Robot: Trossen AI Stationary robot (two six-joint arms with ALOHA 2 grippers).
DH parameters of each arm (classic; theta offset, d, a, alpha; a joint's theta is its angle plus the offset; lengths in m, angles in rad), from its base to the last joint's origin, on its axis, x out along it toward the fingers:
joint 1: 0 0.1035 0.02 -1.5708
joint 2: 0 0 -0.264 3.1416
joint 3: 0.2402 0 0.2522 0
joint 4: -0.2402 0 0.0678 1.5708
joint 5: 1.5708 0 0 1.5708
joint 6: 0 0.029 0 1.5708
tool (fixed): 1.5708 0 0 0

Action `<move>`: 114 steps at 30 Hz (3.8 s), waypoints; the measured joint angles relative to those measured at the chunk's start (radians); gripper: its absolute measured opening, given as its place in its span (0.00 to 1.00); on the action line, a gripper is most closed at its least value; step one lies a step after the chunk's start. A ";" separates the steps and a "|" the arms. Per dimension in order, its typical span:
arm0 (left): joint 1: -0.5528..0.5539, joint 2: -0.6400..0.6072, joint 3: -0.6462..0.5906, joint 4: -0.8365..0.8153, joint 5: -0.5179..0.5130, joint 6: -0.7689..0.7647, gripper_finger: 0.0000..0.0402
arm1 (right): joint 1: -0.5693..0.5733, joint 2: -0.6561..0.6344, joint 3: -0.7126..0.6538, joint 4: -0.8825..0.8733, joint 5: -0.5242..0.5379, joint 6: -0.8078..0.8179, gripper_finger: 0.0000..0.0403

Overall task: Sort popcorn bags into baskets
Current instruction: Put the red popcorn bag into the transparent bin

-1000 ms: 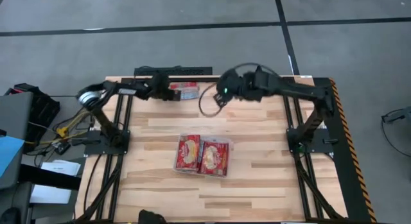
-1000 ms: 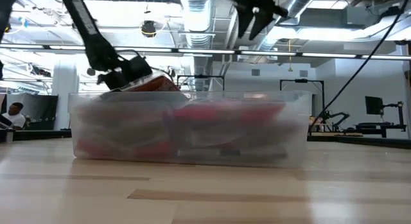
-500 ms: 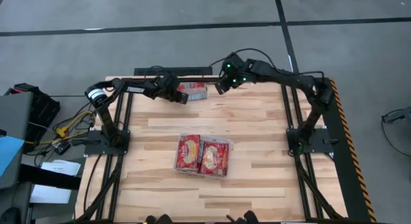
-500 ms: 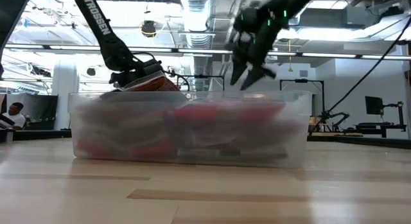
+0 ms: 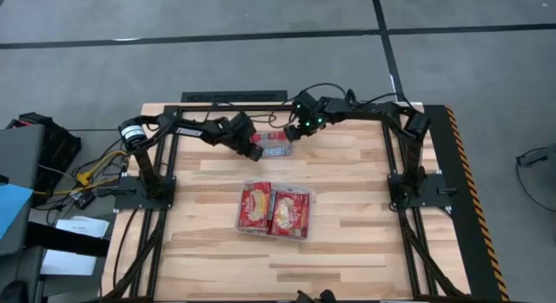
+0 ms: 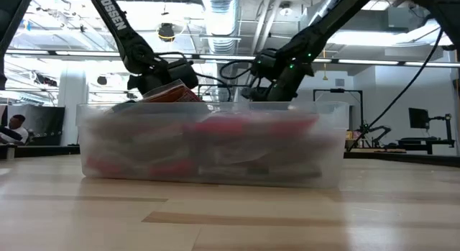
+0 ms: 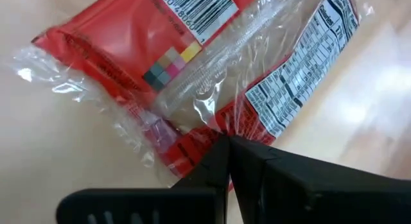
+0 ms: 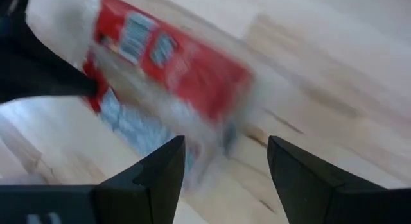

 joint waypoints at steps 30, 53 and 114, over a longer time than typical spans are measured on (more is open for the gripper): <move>-0.148 0.000 -0.002 0.023 -0.075 -0.015 0.00 | 0.046 0.113 -0.015 0.085 -0.098 -0.289 0.60; -0.125 -0.042 -0.005 0.061 -0.057 -0.052 0.00 | 0.106 0.119 0.009 -0.032 -0.228 -0.246 0.04; -0.312 -0.884 0.104 -0.395 -0.227 -0.056 0.02 | 1.106 -0.168 -0.231 0.083 0.866 1.487 0.34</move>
